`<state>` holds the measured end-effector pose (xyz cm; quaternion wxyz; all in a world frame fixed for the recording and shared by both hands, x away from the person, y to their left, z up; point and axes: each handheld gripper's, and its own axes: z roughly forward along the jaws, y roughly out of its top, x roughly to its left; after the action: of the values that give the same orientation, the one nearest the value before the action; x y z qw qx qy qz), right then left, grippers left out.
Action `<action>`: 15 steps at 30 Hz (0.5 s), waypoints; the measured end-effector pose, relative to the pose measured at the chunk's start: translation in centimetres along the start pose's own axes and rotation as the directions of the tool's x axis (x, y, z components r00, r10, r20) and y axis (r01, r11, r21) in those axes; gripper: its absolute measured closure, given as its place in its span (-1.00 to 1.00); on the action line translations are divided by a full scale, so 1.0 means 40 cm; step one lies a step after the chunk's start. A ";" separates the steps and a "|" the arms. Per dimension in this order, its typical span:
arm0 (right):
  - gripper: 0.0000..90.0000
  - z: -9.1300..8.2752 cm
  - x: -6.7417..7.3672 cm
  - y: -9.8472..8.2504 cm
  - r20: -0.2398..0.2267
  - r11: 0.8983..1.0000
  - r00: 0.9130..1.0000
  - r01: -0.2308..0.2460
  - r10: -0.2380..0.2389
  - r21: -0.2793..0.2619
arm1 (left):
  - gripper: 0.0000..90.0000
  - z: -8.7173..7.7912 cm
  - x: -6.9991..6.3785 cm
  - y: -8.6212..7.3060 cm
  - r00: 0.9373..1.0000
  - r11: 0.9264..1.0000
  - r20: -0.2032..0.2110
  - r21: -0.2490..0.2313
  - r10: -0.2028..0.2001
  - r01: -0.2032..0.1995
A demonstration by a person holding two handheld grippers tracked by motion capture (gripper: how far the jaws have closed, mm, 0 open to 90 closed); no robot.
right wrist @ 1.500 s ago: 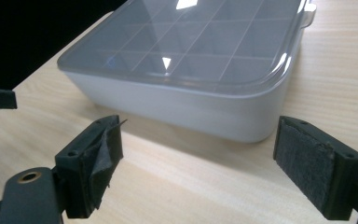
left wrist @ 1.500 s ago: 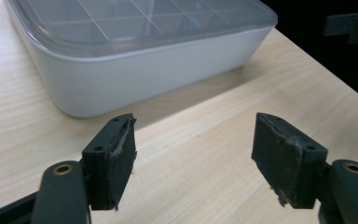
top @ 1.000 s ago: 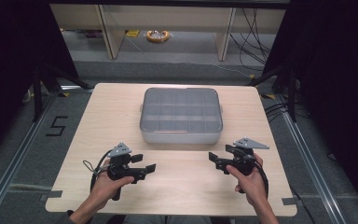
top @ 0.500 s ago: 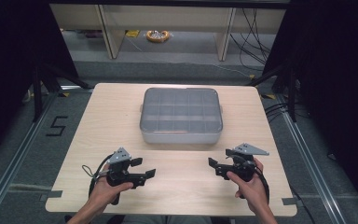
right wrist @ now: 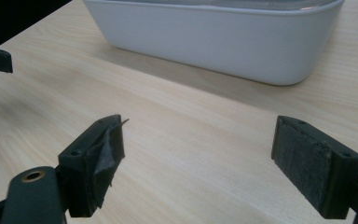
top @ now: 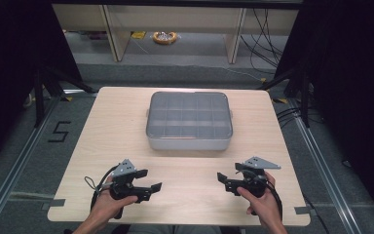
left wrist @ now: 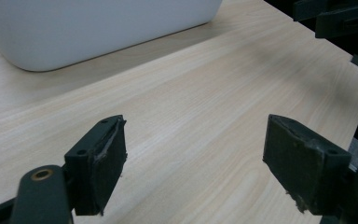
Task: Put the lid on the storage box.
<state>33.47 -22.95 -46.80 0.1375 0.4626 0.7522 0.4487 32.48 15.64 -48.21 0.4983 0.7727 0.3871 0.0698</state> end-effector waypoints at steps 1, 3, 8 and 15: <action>-0.60 0.000 0.004 -0.004 -0.012 1.000 1.000 -0.006 0.006 0.002 | -0.54 -0.003 -0.001 0.000 1.000 1.000 -0.001 0.014 0.005 -0.005; -0.60 -0.001 0.007 -0.010 -0.007 1.000 1.000 0.013 -0.013 0.001 | -0.54 -0.004 -0.003 -0.004 1.000 1.000 0.000 0.010 0.012 -0.012; -0.60 -0.007 0.024 -0.025 -0.030 0.999 0.999 -0.034 0.035 0.036 | -0.54 -0.009 -0.009 -0.014 1.000 1.000 0.006 0.011 0.015 -0.015; -0.61 -0.014 0.035 -0.048 -0.060 0.999 0.998 0.011 -0.008 0.041 | -0.55 -0.015 -0.022 -0.033 0.999 0.999 0.002 0.027 0.044 -0.044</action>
<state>31.29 -22.42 -47.73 0.1073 0.4481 0.7672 0.4462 30.87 15.73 -48.77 0.4864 0.7877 0.3706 0.0750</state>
